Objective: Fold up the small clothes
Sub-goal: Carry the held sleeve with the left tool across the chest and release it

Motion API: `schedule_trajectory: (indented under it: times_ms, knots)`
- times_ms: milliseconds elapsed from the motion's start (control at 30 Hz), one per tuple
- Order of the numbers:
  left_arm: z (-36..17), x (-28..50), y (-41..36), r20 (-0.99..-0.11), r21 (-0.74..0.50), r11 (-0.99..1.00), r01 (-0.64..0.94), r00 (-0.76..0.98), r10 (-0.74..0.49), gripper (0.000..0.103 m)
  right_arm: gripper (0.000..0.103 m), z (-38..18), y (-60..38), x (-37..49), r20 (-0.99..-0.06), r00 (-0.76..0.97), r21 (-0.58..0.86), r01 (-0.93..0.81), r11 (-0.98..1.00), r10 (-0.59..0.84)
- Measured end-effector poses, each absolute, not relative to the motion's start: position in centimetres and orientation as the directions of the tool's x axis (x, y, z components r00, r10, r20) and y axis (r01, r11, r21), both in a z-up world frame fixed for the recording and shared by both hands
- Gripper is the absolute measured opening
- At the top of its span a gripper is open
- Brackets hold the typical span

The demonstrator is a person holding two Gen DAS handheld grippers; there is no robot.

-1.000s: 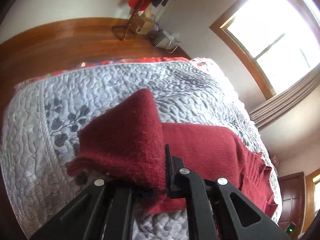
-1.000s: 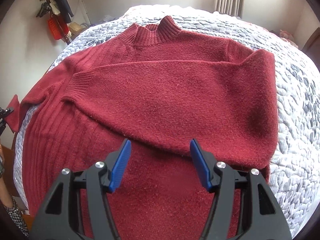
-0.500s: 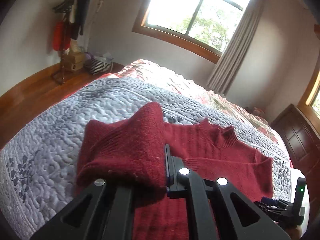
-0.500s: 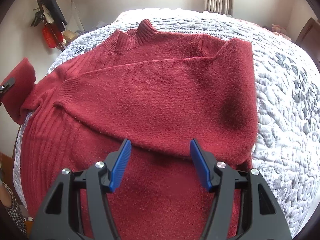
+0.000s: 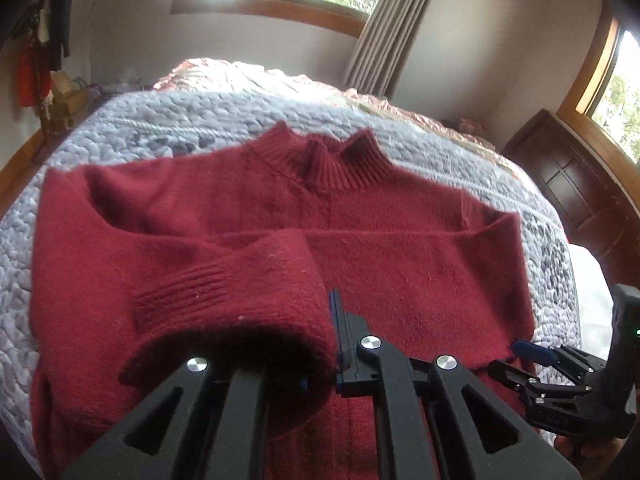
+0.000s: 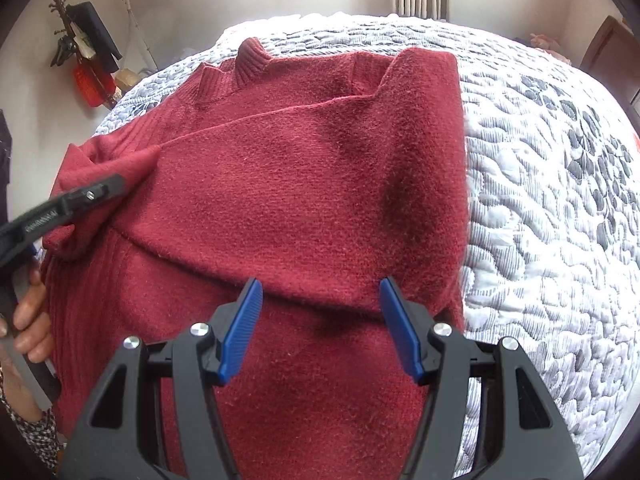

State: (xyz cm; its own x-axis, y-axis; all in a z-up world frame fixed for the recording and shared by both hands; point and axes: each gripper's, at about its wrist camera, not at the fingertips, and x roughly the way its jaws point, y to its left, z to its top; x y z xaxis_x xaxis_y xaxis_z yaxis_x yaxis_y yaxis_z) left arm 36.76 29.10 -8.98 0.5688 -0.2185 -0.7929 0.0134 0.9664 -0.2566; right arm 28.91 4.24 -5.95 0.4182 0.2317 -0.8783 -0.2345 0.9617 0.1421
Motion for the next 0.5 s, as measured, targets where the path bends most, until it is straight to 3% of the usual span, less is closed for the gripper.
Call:
schedule_trajectory:
  times_ms: [133,167,233,333,500]
  knots:
    - [-11.2,36.6,27.9,-0.822,-0.193,0.979,0.061,0.535,-0.195,0.021,0.062,-6.4,4.3,29.1,-0.880,0.413,0.145,-0.235,0.961,0.234]
    - [-10.9,36.1,27.7,-0.819,-0.183,0.979,0.085,0.538,-0.200,0.026,0.062,-6.4,4.2,29.2,-0.881,0.411,0.148,-0.234,0.961,0.235]
    - [-9.6,34.8,28.3,-0.807,-0.238,0.964,0.121,0.528,-0.265,0.051,0.062,-6.4,4.2,29.3,-0.880,0.410,0.151,-0.234,0.960,0.238]
    - [-7.4,32.2,30.1,-0.782,-0.307,0.940,0.151,0.522,-0.340,0.065,0.062,-6.3,4.2,29.3,-0.881,0.410,0.150,-0.232,0.961,0.236]
    - [-4.2,29.0,35.7,-0.759,-0.273,0.957,0.095,0.590,-0.275,0.069,0.063,-5.6,5.2,29.4,-0.882,0.411,0.138,-0.242,0.960,0.230]
